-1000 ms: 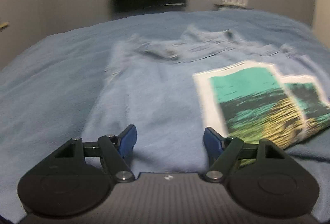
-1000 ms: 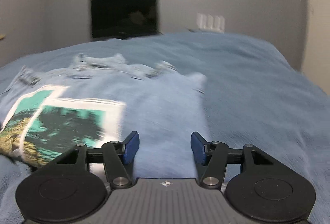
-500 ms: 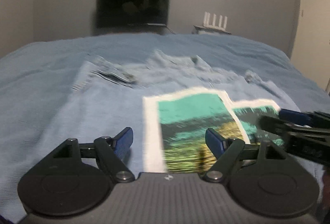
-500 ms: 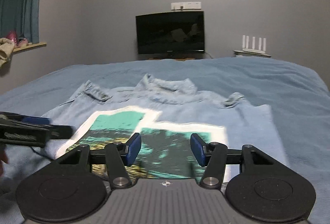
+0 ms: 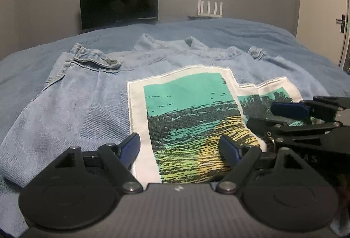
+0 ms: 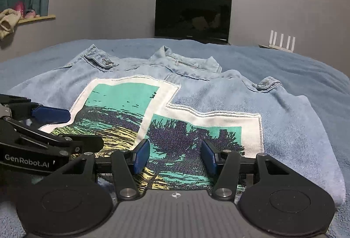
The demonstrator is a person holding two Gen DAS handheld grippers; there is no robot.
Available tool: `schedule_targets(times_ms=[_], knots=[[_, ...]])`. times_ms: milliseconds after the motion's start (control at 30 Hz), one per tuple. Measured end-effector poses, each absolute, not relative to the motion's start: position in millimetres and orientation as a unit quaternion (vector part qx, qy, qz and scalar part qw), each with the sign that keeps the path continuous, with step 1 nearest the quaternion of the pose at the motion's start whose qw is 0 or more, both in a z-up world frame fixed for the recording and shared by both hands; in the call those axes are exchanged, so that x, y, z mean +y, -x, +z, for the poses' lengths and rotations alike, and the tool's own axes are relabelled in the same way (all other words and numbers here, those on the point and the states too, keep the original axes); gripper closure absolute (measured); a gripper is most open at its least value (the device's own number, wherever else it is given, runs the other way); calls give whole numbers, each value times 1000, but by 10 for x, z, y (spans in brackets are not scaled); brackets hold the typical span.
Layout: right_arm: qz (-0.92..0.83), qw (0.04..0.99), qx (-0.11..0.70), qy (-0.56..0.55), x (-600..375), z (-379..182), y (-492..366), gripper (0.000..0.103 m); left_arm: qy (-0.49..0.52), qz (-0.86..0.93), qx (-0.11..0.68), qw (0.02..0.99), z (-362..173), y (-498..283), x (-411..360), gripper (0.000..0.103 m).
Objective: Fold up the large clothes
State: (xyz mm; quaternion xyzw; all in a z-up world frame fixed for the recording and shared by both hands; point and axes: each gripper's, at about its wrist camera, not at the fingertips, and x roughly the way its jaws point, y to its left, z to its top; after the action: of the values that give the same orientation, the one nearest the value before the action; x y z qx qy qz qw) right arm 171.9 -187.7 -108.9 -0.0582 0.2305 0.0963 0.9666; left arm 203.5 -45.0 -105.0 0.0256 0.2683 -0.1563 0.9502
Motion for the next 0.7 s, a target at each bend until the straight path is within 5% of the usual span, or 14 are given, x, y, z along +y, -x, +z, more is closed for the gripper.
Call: schedule_targets(times_ms=[300, 400, 700], knots=[[54, 967, 246, 29, -2344, -819, -1283, 53, -33, -61, 288, 955, -846, -1777, 69, 20], [-2, 964, 265, 6, -2530, -719, -1154, 45, 62, -13, 331, 941, -857, -1726, 532, 19], [-24, 944, 282, -167, -2934, -585, -711, 42, 216, -4, 349, 912, -723, -1372, 1081, 19]])
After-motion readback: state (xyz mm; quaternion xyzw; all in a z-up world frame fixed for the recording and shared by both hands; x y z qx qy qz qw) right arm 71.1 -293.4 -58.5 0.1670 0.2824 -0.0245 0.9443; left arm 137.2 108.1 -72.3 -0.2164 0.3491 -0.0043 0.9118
